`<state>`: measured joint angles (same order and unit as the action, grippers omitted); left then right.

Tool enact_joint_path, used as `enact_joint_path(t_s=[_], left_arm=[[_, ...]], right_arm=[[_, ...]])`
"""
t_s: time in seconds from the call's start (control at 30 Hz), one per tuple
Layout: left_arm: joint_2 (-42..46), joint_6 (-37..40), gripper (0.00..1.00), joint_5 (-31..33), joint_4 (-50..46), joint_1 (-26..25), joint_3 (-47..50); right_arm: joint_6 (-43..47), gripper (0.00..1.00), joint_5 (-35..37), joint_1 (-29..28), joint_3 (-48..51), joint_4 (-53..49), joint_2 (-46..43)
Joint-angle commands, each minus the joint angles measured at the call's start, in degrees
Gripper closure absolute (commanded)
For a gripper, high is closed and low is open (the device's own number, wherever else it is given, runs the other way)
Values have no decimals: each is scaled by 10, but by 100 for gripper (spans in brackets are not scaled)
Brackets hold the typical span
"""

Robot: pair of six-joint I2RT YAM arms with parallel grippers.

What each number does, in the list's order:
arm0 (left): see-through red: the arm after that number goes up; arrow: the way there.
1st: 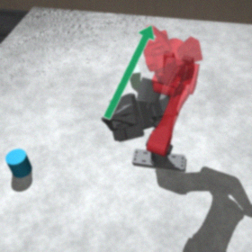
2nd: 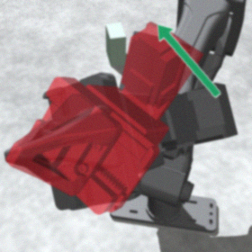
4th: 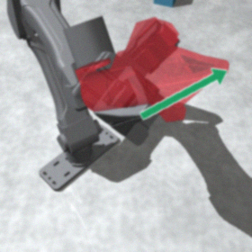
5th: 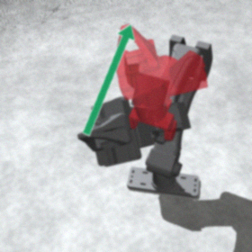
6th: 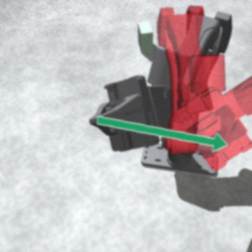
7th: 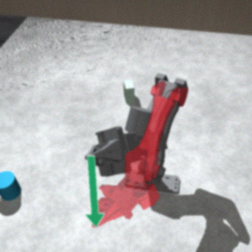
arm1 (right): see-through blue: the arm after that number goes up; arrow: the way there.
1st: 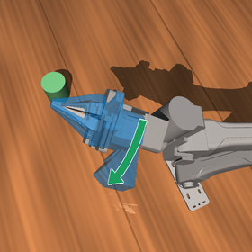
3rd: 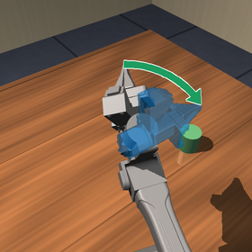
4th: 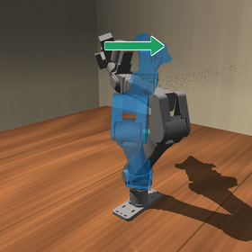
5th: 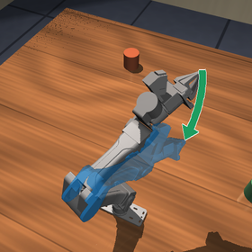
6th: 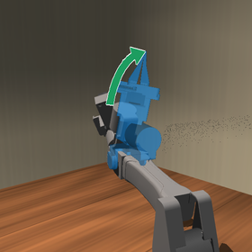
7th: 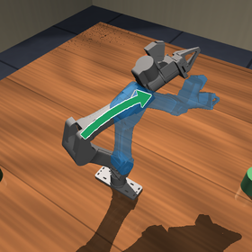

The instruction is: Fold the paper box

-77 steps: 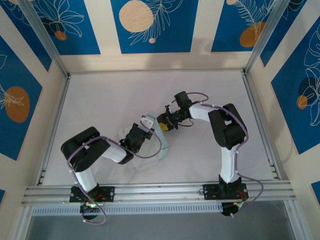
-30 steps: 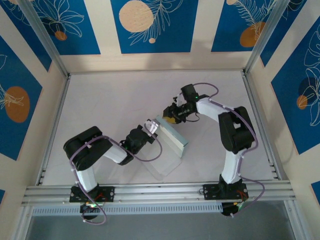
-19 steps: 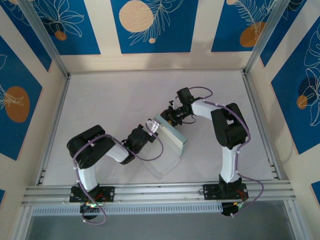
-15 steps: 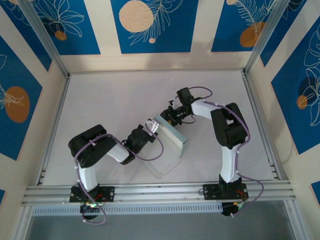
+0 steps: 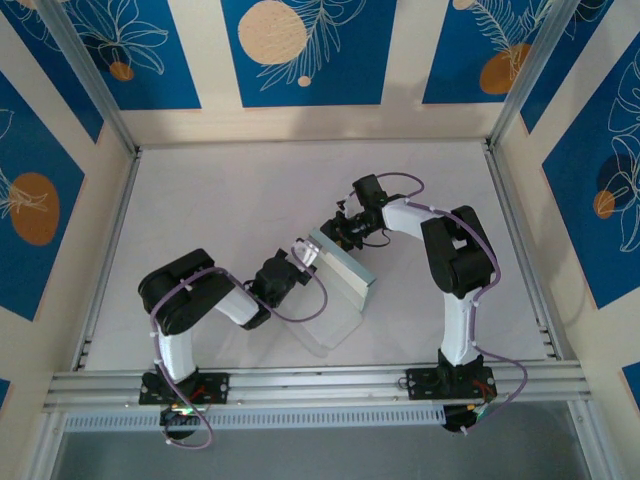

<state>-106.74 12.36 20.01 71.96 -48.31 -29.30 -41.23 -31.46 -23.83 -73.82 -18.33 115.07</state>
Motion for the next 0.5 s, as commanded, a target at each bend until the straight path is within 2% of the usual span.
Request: enact_joint_path(t_s=[0.0,0.17,0.3,0.47], left_arm=[[-14,42,100,40,-39,-7,-22],[-24,89,100,122,-23,-14,-27],[-28,106,100,121,-3,-17,-20],[-19,102,100,99,5,-17,-13]], right_arm=[[-18,68,-70,-45,11,-5,-30],[-60,68,-56,-61,40,13,-57],[-89,63,-30,-63,65,22,-87],[-91,62,1,-57,82,11,-113]])
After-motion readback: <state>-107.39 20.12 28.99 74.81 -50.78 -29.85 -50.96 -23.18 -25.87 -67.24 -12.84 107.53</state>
